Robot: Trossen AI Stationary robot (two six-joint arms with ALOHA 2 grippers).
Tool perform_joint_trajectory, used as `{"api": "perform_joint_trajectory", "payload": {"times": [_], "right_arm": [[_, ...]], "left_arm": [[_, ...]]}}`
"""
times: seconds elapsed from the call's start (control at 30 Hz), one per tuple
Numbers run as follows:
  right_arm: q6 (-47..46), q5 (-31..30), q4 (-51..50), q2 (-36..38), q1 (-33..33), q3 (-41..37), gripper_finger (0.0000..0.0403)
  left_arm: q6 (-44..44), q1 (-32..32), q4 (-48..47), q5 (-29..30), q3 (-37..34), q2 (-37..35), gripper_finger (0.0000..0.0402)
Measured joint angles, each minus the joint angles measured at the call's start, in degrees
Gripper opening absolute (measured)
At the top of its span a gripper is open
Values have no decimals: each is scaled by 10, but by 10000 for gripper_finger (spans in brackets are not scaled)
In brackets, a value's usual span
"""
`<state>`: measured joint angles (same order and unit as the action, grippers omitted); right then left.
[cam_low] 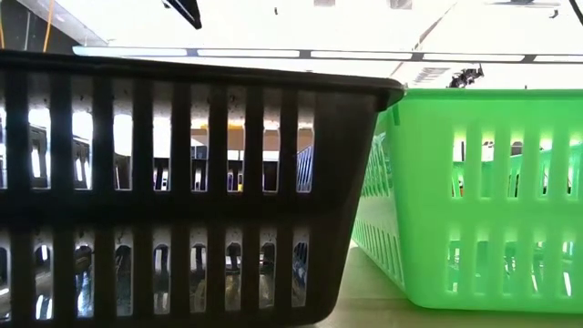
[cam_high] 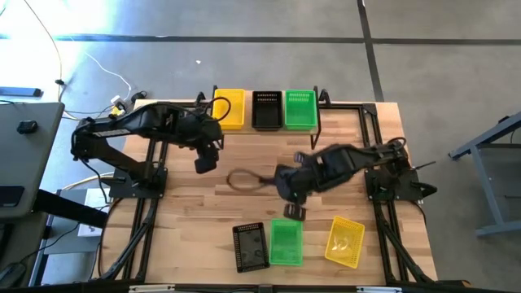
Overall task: Stack baskets on shelf by color
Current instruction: Stack the green bin on the other stacked green bins on the shelf
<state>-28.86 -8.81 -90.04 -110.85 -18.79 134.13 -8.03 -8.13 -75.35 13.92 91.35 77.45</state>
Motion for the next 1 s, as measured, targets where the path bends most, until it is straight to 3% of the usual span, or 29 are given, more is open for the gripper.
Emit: {"api": "perform_joint_trajectory", "payload": {"times": [0.47,1.0], "right_arm": [[-58,-1,3,-8,-125,0,99],[-26,9,24,-80,-186,0,99]], "left_arm": [[-121,102,-14,1,0,-7,161],[-129,117,-27,2,-5,-6,161]]}}
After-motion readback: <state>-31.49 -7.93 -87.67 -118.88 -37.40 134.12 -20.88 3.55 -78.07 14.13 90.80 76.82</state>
